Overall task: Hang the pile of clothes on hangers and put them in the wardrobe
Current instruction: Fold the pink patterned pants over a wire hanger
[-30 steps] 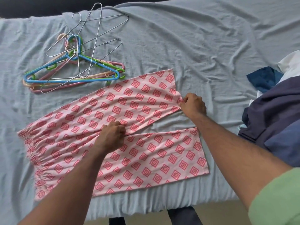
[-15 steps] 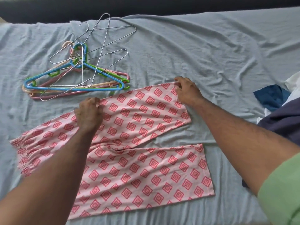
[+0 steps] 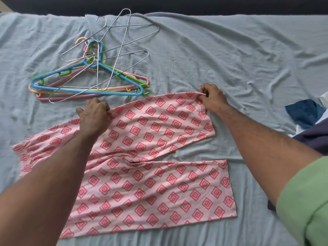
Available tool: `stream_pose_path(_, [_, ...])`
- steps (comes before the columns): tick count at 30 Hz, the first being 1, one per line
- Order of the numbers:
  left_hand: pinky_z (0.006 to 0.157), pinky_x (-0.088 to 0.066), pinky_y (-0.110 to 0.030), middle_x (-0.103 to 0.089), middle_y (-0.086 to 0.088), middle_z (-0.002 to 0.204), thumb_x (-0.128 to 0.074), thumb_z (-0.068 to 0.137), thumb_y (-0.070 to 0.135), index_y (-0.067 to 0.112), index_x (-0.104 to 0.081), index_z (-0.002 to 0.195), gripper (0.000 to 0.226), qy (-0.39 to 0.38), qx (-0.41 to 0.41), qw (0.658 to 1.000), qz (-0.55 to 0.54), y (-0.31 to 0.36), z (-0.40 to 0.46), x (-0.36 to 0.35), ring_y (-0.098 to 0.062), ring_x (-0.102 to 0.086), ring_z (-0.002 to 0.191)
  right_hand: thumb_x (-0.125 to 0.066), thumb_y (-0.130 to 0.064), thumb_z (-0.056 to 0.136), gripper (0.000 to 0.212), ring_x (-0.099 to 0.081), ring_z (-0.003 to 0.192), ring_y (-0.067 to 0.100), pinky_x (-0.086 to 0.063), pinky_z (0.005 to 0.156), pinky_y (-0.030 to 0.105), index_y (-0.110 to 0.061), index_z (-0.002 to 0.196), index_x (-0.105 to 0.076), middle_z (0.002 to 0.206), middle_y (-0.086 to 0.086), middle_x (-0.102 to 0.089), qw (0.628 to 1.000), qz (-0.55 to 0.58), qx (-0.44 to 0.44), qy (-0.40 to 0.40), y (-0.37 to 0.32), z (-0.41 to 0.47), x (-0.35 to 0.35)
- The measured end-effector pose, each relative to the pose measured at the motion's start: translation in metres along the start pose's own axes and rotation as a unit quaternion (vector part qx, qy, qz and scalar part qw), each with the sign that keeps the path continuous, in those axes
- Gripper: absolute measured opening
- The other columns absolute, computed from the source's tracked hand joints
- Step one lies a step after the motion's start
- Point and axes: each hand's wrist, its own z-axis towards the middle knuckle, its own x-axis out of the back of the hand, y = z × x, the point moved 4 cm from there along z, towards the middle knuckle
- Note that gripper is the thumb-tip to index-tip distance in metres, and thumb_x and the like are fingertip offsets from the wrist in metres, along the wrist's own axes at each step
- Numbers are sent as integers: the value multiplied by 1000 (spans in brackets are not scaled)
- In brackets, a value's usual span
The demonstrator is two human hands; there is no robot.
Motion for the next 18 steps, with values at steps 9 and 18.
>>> stream_pose_path(9, [89,-31,-43,-71,-16,98,-70,92,16,9,-71,99,10,118,-55,977,-170,-12,-91,26,-33,-61,92,-66,-1,87,20,-63,87,-3,-41,72,4,-17,98,-69,92,-7,-71,986,112,54,115,25,-113,47])
stream_pose_path(18, [88,-33,-49,-74,-5,89,-63,85,25,16,-75,85,14,28,-229,971,-65,-2,-214,-29,-30,-68,88,-79,9,76,41,-62,78,-6,-44,73,6,-28,93,-76,90,-15,-61,984,120,-72,114,127,-290,21])
